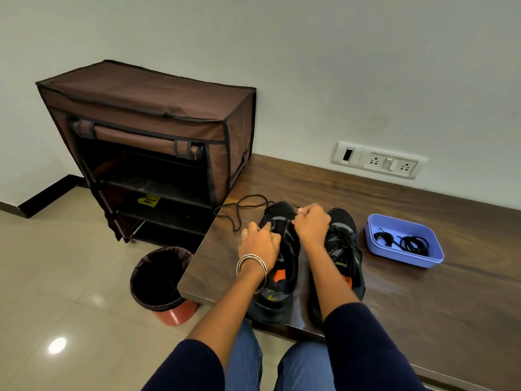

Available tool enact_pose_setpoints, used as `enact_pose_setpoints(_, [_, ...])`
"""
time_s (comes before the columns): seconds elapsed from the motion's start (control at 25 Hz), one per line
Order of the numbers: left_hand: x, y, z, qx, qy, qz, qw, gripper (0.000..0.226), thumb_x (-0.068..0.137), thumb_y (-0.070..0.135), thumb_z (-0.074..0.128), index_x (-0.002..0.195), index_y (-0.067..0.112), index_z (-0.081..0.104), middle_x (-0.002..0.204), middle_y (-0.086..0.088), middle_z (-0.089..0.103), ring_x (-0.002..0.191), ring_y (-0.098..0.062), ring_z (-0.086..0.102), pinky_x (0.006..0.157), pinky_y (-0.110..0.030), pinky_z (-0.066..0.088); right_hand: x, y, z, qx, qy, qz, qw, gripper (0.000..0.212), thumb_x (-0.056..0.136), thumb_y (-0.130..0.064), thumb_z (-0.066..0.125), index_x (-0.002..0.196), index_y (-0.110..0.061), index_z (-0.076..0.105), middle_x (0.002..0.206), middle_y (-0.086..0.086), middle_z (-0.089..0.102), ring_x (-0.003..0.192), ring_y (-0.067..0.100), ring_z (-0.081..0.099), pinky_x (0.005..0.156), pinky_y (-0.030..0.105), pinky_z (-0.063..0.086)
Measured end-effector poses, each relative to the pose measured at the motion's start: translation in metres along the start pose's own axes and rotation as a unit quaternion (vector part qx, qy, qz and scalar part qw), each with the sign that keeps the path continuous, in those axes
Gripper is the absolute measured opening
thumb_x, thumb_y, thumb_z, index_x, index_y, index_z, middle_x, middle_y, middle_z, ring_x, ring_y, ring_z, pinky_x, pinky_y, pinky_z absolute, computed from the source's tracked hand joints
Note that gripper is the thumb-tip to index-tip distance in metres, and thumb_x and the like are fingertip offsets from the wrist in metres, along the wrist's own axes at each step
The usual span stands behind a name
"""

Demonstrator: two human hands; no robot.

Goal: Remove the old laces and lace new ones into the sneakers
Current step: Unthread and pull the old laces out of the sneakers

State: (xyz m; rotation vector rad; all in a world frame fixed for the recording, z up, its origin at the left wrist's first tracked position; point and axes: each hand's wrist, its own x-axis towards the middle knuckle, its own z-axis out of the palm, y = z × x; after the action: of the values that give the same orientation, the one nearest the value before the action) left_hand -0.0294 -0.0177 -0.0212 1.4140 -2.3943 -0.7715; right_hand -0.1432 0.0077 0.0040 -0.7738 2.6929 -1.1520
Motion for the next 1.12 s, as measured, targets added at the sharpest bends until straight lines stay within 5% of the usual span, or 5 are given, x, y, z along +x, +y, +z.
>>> enact_pose_setpoints(0.24, [-0.006,0.005,-0.006,0.026,-0.023,-0.014,0.999,0.048,0.097,0.036,0.030,0.141,0.025,0.044,0.130,-0.010,0.042,0.123,-0.032,0.037,0.099,-0.049,0.038,0.018,-0.021,-0.025,0.257,-0.032,0.086,0.962,0.019,0.095,-0.014,0.056,0.087,-0.025,0.070,0.092,0.005,0.071,0.077,0.018,0.066,0.078,0.044,0.060])
enact_pose_setpoints(0.36, [-0.004,0.008,-0.014,-0.017,0.001,-0.063,0.998,0.042,0.097,0.046,0.032,0.109,0.028,0.068,0.119,-0.006,0.055,0.119,-0.031,0.044,0.098,-0.053,0.034,0.017,-0.019,-0.035,0.163,-0.061,0.060,0.983,0.028,0.094,-0.015,0.057,0.121,-0.017,0.065,0.116,0.005,0.066,0.109,0.025,0.061,0.099,0.038,0.047])
enact_pose_setpoints(0.44, [0.012,0.012,-0.021,-0.062,0.040,-0.039,0.996,0.034,0.094,0.043,0.045,0.086,0.025,0.073,0.103,-0.004,0.067,0.110,-0.031,0.054,0.094,-0.047,0.043,0.009,-0.012,-0.036,0.059,-0.081,0.068,0.993,0.023,0.089,-0.015,0.066,0.109,-0.004,0.069,0.111,0.015,0.068,0.102,0.030,0.064,0.089,0.039,0.052])
enact_pose_setpoints(0.68, [0.059,0.031,-0.024,0.086,-0.066,0.137,0.985,0.038,0.091,0.017,0.057,0.123,0.036,0.063,0.118,-0.009,0.059,0.109,-0.032,0.057,0.089,-0.038,0.047,-0.027,-0.003,-0.016,-0.081,-0.215,0.016,0.973,0.041,0.077,-0.034,0.068,0.105,-0.007,0.059,0.115,0.019,0.061,0.108,0.039,0.058,0.079,0.040,0.050])
enact_pose_setpoints(1.12, [0.078,0.027,-0.018,0.267,-0.034,0.265,0.926,0.024,0.094,0.018,0.049,0.113,0.019,0.063,0.114,-0.008,0.060,0.105,-0.032,0.056,0.078,-0.037,0.041,-0.054,0.011,-0.007,-0.131,-0.118,-0.044,0.983,0.021,0.090,-0.011,0.052,0.105,0.002,0.058,0.115,0.020,0.055,0.108,0.039,0.053,0.082,0.039,0.046])
